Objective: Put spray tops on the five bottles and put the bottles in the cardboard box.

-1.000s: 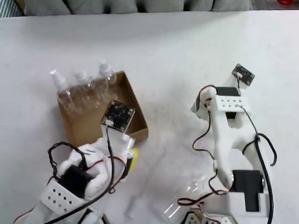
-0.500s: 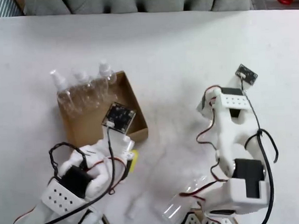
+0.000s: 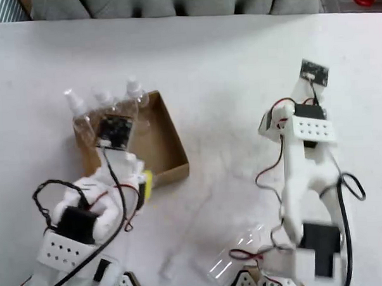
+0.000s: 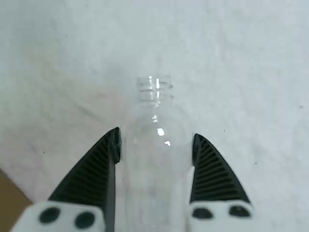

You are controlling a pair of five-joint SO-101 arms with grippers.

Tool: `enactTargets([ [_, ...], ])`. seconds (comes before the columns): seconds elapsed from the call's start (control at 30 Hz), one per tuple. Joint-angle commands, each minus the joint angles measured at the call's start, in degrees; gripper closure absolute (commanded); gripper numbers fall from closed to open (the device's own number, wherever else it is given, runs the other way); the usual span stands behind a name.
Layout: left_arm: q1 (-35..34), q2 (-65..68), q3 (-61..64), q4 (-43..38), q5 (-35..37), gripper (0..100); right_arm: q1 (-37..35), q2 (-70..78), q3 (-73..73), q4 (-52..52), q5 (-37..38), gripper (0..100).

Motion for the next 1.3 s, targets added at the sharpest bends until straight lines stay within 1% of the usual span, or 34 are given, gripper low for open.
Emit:
enactTargets([
  [0.0, -3.8, -1.3, -9.9, 4.7, -0.1, 98, -1.2, -16.7, -3.2, 5.0, 4.2, 97.9],
  [0.13, -7.4, -1.3, -16.3, 8.0, -0.1, 98, -5.0, -29.0, -3.1, 5.2, 10.1, 97.9],
  [0.3, -14.6, -1.3, -24.6, 9.6, 0.0, 98, -13.3, -41.9, -2.8, 5.7, 13.9, 97.8],
  [0.37, -18.0, -1.3, -28.6, 10.3, 0.0, 98, -15.5, -46.9, -2.7, 6.1, 14.5, 97.8],
  [0.5, -25.1, -1.3, -37.0, 12.5, 0.0, 98, -22.9, -54.6, -2.4, 8.2, 14.7, 97.8],
  [0.67, -33.0, -5.5, -43.3, 13.1, 0.0, 98, -33.3, -61.0, 4.6, 4.4, 14.8, 97.9],
  [0.77, -34.2, -12.1, -44.1, 12.6, 0.0, 98, -36.9, -64.8, 10.4, 0.0, 14.8, 97.9],
  [0.83, -34.3, -16.7, -43.8, 10.8, 0.1, 98, -38.5, -68.2, 14.5, -3.6, 14.8, 97.9],
  [0.93, -34.3, -21.1, -43.8, 8.4, 3.3, 98, -41.4, -73.9, 21.5, -10.5, 14.8, 97.9],
  [1.03, -34.3, -20.8, -43.8, 5.2, 6.2, 98, -44.1, -79.0, 30.0, -18.6, 14.8, 97.9],
  [1.13, -34.3, -18.5, -43.9, 1.4, 9.2, 98, -44.4, -84.0, 37.0, -24.7, 14.7, 97.9],
  [1.27, -34.3, -13.8, -44.3, -5.7, 14.6, 98, -45.6, -89.6, 45.9, -33.1, 14.2, 97.9],
])
